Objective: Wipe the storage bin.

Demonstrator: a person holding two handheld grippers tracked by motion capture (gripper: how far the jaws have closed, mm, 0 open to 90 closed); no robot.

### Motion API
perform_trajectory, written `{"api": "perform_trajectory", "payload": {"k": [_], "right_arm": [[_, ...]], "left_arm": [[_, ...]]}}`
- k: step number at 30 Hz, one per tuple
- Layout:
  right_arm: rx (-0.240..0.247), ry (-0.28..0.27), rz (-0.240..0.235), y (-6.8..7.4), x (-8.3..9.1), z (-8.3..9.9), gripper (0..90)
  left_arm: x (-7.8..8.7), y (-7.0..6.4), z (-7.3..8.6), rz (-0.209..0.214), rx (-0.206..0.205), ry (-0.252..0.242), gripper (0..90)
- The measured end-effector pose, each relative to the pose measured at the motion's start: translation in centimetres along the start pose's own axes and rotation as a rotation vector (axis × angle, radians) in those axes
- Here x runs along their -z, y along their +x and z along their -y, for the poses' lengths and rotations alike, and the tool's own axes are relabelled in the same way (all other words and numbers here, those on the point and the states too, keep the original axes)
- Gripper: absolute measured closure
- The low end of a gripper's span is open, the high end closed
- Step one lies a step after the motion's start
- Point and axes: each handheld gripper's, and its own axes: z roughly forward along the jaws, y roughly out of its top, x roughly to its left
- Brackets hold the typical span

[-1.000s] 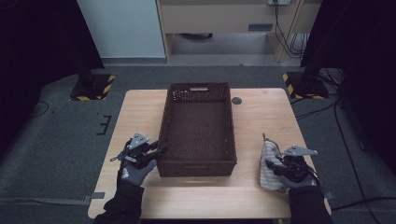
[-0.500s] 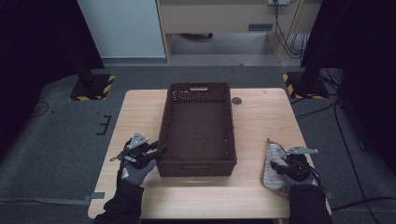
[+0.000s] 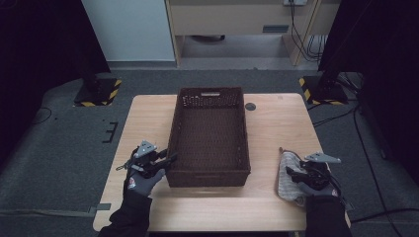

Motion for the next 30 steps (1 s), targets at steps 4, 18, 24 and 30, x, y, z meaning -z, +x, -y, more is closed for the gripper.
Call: {"api": "perform_trajectory", "payload": {"k": [4,18,24,30], "right_arm": [[-0.011,-0.059,0.015,-0.1,0.8,-0.5,36.5],[-0.002,-0.191,-0.097,3.2,2.6,-3.1,35.6],[0.009,-0.222,-0.187,5.8,2.0,-4.4,40.1],[0.022,-0.231,-0.203,7.3,1.5,-5.2,43.2]], "left_arm": [[0.0,0.0,0.0,0.000,-0.001,0.001,56.3],[0.0,-0.7,0.1,-0.021,-0.021,0.003,56.9],[0.2,-1.4,0.3,-0.032,-0.029,0.000,56.6],[0.2,-2.1,0.4,-0.031,-0.049,0.000,53.6]]}}
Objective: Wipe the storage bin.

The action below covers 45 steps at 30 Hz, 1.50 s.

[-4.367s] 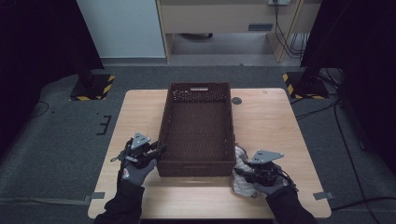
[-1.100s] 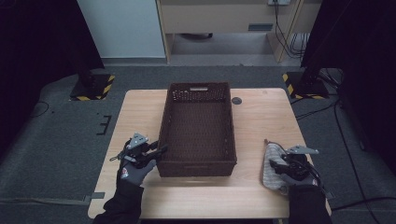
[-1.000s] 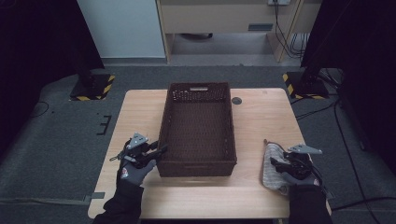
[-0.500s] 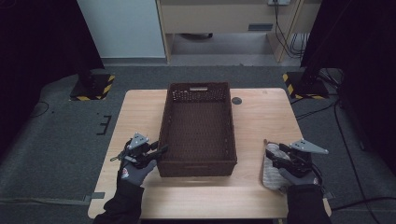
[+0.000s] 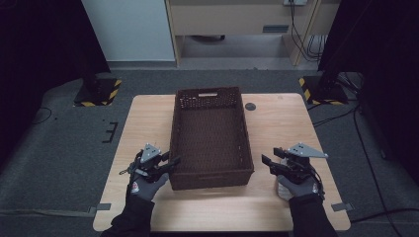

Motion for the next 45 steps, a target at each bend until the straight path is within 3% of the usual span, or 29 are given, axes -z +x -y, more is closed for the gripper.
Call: {"api": "perform_trajectory", "payload": {"k": [8,14,21,24,30,35,40,45], "right_arm": [[0.039,0.024,-0.039,1.7,-2.2,-0.7,47.1],[0.069,0.065,-0.030,2.6,-3.7,-0.6,49.6],[0.082,0.087,-0.030,2.6,-4.2,-0.3,64.0],[0.098,0.087,-0.017,2.7,-4.1,-0.3,66.1],[0.094,0.092,-0.050,3.2,-3.8,-0.1,64.7],[0.080,0.046,-0.045,3.0,-3.5,-1.0,54.3],[0.087,0.034,-0.021,2.9,-5.2,-2.5,46.7],[0.087,0.040,0.005,2.8,-6.8,-3.4,46.8]], "left_arm": [[-0.1,-0.6,0.0,0.005,-0.017,0.003,51.6],[-0.1,-0.8,0.0,0.005,-0.017,0.004,51.5],[-0.1,-0.9,0.0,0.006,-0.027,0.007,51.1],[-0.1,-0.8,0.0,0.012,-0.031,0.010,51.1],[0.2,-0.2,0.0,0.009,-0.027,0.009,53.9],[0.9,0.4,0.1,0.010,-0.041,0.006,58.3],[1.7,1.8,0.2,0.007,-0.048,0.014,63.0],[2.2,3.2,0.3,0.017,-0.040,0.018,65.8]]}}
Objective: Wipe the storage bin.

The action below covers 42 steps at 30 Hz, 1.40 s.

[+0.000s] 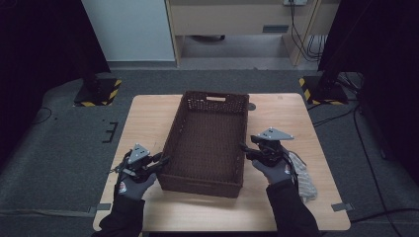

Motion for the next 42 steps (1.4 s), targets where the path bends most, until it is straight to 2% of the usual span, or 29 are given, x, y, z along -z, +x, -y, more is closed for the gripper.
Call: {"api": "perform_trajectory", "payload": {"k": [2,4,8,9,12,14,16,17,18,19,20,22,23,25,26,28,34,39,42], "right_arm": [[-0.002,-0.002,0.004,0.0,-0.2,-0.1,46.9],[-0.019,-0.001,0.015,-0.1,-1.2,-0.2,47.7],[0.000,0.046,0.034,0.2,-2.3,0.2,52.6],[0.003,0.064,0.038,0.2,-2.6,0.4,51.3],[-0.022,0.033,0.037,0.2,-2.5,0.9,53.2],[-0.035,0.035,0.030,0.2,-2.4,0.9,54.6],[-0.033,0.042,0.037,0.4,-2.2,0.8,57.4],[-0.028,0.046,0.040,0.5,-2.0,0.8,58.7],[-0.015,0.046,0.049,0.9,-1.7,0.8,60.3],[-0.015,0.046,0.049,0.9,-1.7,0.8,60.3],[-0.013,0.047,0.044,1.1,-1.4,0.8,60.1],[-0.016,0.051,0.044,1.1,-1.4,0.8,59.8],[-0.014,0.053,0.027,1.0,-1.3,0.6,55.9],[-0.015,0.042,0.031,0.9,-1.3,0.6,53.8],[-0.028,0.010,0.034,0.5,-1.3,0.3,50.3],[-0.038,-0.003,0.047,0.1,-1.2,-0.1,48.3],[-0.056,-0.017,0.076,-0.8,-1.5,-0.8,43.5],[-0.051,-0.013,0.091,-0.8,-2.4,-1.0,43.0],[-0.041,0.007,0.096,-0.7,-3.6,-0.9,42.9]], "left_arm": [[0.0,0.2,0.0,0.006,0.005,-0.004,65.5],[0.0,0.3,0.1,0.006,0.010,-0.012,62.8],[0.2,0.3,0.1,-0.012,0.026,-0.030,54.6],[0.4,0.2,0.1,-0.015,0.030,-0.041,52.6],[0.8,-0.1,-0.1,-0.017,0.038,-0.066,47.8],[1.3,-0.5,-0.1,-0.023,0.039,-0.076,48.0],[1.6,-1.0,0.1,-0.027,0.029,-0.064,51.4],[1.6,-1.2,0.4,-0.029,0.020,-0.048,51.4],[1.6,-1.4,0.8,-0.034,0.014,-0.022,55.3],[1.6,-1.4,0.8,-0.034,0.014,-0.022,57.9],[1.7,-1.2,1.0,-0.029,0.041,-0.025,60.9],[1.7,-1.0,1.0,-0.032,0.045,-0.020,63.5],[1.8,-0.9,1.0,-0.033,0.046,-0.015,65.4],[1.8,-0.8,1.0,-0.037,0.043,-0.012,66.5],[1.9,-0.5,1.0,-0.041,0.049,-0.011,67.2],[2.0,0.0,1.1,-0.049,0.059,-0.014,68.4],[2.5,1.5,1.3,-0.086,0.091,-0.026,67.5],[2.4,2.2,1.3,-0.109,0.103,-0.032,65.4],[2.3,2.8,1.3,-0.119,0.112,-0.043,63.9]]}}
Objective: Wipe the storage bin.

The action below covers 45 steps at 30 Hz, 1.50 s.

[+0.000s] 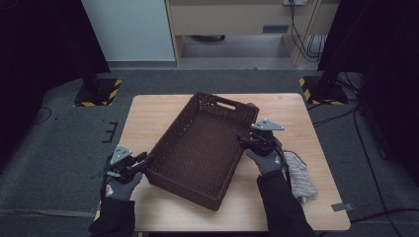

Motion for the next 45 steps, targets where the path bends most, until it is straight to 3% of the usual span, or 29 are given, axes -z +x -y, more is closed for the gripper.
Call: {"api": "perform_trajectory", "payload": {"k": [4,6,8,13,16,20,24,28,30,33,35,42,45], "right_arm": [[0.017,0.016,0.020,0.1,-0.3,0.1,45.8],[0.031,0.053,0.027,-0.1,-0.2,0.3,48.5],[0.024,0.046,0.021,-0.2,-0.2,0.4,48.6],[0.001,0.033,0.018,-0.1,0.0,0.7,48.9],[0.012,0.036,0.009,0.0,0.3,0.5,48.5],[0.010,-0.015,0.011,-0.2,1.0,0.3,47.5],[-0.010,-0.039,0.041,-1.4,1.7,-0.2,44.8],[-0.032,-0.042,0.073,-2.8,1.8,-0.1,42.8],[-0.034,-0.039,0.081,-3.1,1.6,0.0,42.6],[-0.037,-0.039,0.089,-3.4,1.3,0.1,42.2],[-0.038,-0.025,0.096,-3.7,1.0,0.2,42.2],[-0.041,-0.004,0.084,-3.6,0.4,0.5,46.9],[-0.043,-0.005,0.088,-3.5,0.4,0.6,48.1]], "left_arm": [[0.1,-0.1,0.0,0.006,-0.017,-0.011,63.1],[0.8,-0.8,-0.2,0.008,-0.050,-0.005,60.5],[0.9,-1.1,-0.2,-0.013,-0.079,0.002,61.0],[0.7,-0.7,-0.2,-0.010,-0.049,0.016,67.2],[0.5,-0.2,-0.3,-0.017,-0.042,0.024,70.0],[0.4,0.4,-0.4,-0.026,-0.041,0.025,72.5],[0.1,1.1,-0.6,-0.036,-0.032,0.025,71.8],[-1.1,1.5,-1.1,-0.091,-0.056,0.034,70.9],[-1.5,1.7,-1.2,-0.093,-0.055,0.037,71.2],[-2.0,2.5,-1.3,-0.061,-0.026,0.027,72.1],[-2.0,2.7,-1.2,-0.046,-0.011,0.012,71.3],[-0.5,2.2,-1.1,-0.031,-0.042,-0.035,61.7],[0.1,2.1,-0.9,-0.056,-0.053,-0.037,61.8]]}}
